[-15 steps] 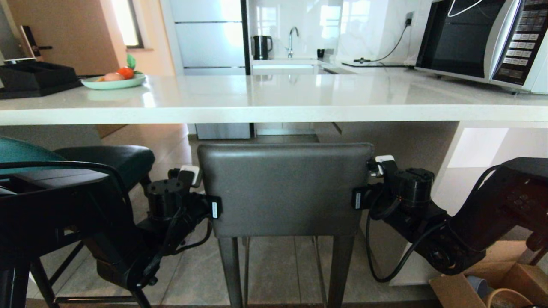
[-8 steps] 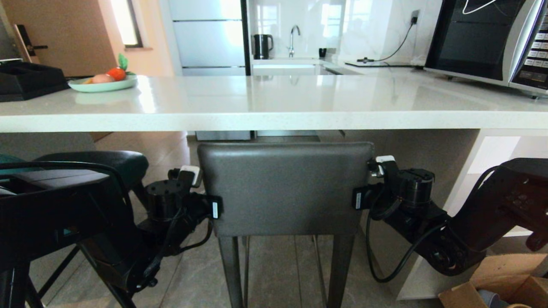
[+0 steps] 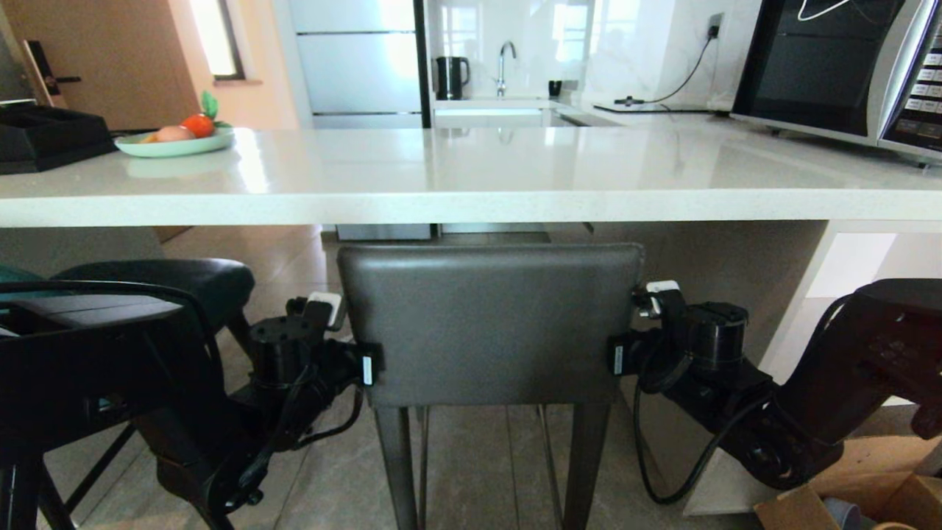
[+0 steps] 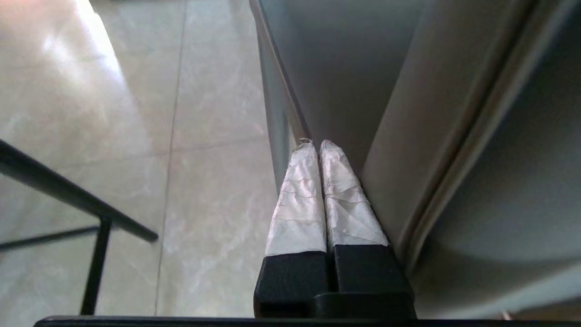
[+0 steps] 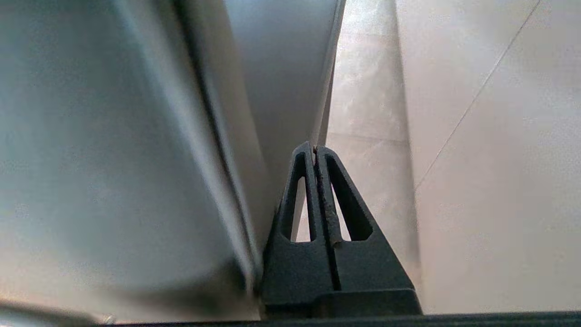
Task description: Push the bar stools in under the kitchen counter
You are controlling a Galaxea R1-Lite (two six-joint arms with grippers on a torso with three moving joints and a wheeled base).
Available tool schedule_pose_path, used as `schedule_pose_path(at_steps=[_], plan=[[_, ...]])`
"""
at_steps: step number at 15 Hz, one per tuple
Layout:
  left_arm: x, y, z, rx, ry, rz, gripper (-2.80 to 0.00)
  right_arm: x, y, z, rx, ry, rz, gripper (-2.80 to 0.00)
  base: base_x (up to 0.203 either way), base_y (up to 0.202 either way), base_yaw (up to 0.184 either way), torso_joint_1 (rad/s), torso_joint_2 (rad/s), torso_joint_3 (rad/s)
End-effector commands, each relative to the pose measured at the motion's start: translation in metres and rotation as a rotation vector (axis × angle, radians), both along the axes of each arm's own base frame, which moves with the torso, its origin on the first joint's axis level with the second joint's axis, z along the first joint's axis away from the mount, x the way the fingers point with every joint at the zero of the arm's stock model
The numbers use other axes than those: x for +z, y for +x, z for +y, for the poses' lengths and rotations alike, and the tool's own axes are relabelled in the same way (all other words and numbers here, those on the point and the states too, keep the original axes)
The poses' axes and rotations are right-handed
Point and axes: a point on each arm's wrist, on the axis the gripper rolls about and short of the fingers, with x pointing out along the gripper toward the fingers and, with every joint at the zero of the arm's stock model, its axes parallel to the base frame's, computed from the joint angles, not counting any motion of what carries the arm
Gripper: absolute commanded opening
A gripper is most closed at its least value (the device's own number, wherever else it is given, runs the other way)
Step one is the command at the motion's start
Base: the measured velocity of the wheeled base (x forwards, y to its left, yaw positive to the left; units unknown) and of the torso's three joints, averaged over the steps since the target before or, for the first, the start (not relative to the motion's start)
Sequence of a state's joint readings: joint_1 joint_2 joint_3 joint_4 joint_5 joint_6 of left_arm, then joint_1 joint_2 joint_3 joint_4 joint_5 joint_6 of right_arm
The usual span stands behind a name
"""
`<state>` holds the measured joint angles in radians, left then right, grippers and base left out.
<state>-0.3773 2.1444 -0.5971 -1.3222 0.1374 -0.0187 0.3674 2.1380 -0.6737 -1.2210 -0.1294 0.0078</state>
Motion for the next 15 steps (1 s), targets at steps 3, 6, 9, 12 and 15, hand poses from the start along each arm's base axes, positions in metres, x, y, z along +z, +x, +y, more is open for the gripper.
schedule_pose_path(at_steps=[3,6,9,12,15], plan=[[-0.001,-0.017,0.029,0.079,-0.048,-0.010,-2.80,0.019,-0.016,-0.009,-0.019,0.043,-0.031,-2.80,0.000,0.000,0.000,0.000,0.00,0.000],[0.006,-0.041,0.050,0.116,-0.065,-0.017,-2.80,0.035,-0.037,-0.016,-0.024,0.071,-0.044,-2.80,0.000,0.000,0.000,0.000,0.00,0.000],[0.019,-0.056,0.056,0.124,-0.086,-0.041,-2.80,0.043,-0.066,-0.022,-0.045,0.055,-0.040,-2.80,0.000,0.000,0.000,0.000,0.00,0.000],[0.036,-0.079,0.050,0.084,-0.108,-0.075,-2.80,0.053,-0.099,-0.034,-0.070,0.043,-0.053,-2.80,0.000,0.000,0.000,0.000,0.00,0.000],[0.049,-0.106,0.039,0.046,-0.148,-0.097,-2.80,0.068,-0.137,-0.047,-0.090,0.013,-0.124,-2.80,0.000,0.000,0.000,0.000,0.00,0.000]])
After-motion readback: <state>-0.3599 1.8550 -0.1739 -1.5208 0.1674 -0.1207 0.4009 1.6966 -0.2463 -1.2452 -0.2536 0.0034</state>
